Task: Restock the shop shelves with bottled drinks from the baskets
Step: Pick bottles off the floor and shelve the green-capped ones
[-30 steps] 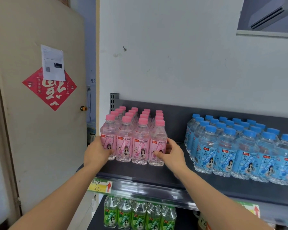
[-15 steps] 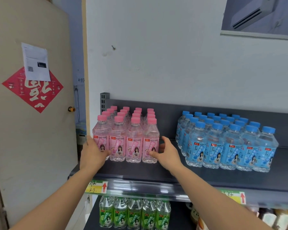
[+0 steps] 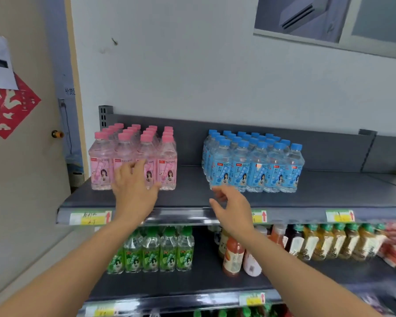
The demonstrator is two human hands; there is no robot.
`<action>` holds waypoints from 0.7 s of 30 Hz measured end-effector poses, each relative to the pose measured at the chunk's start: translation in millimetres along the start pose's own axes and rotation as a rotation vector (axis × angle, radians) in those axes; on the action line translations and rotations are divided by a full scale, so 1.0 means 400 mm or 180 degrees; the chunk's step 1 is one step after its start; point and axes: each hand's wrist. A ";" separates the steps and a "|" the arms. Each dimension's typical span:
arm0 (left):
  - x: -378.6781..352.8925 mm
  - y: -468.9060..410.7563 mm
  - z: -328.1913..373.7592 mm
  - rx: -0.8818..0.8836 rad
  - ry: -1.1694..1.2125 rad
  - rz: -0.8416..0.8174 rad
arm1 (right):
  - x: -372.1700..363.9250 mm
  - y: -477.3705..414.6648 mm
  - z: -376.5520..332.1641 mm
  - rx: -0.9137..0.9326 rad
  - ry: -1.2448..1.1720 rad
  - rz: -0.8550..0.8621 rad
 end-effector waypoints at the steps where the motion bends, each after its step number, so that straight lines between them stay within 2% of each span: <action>1: -0.008 0.036 0.020 -0.0114 0.0034 -0.0080 | 0.019 0.030 0.014 -0.0019 0.0025 -0.0009; 7: -0.114 0.302 0.075 -0.0527 -0.0085 -0.0539 | 0.115 0.243 0.130 -0.0285 0.0317 -0.0347; 14: -0.253 0.647 0.022 -0.0388 -0.0492 -0.1455 | 0.138 0.541 0.277 -0.0764 0.0531 -0.0944; 21: -0.355 0.875 -0.084 -0.0306 -0.0827 -0.2361 | 0.099 0.793 0.400 -0.1518 0.0864 -0.1510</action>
Point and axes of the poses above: each hand's wrist, its own y-axis away from the middle knuckle, its own x-axis out of the back of the hand, z = x × y, and after that the axes turned 4 degrees about x, right-handed
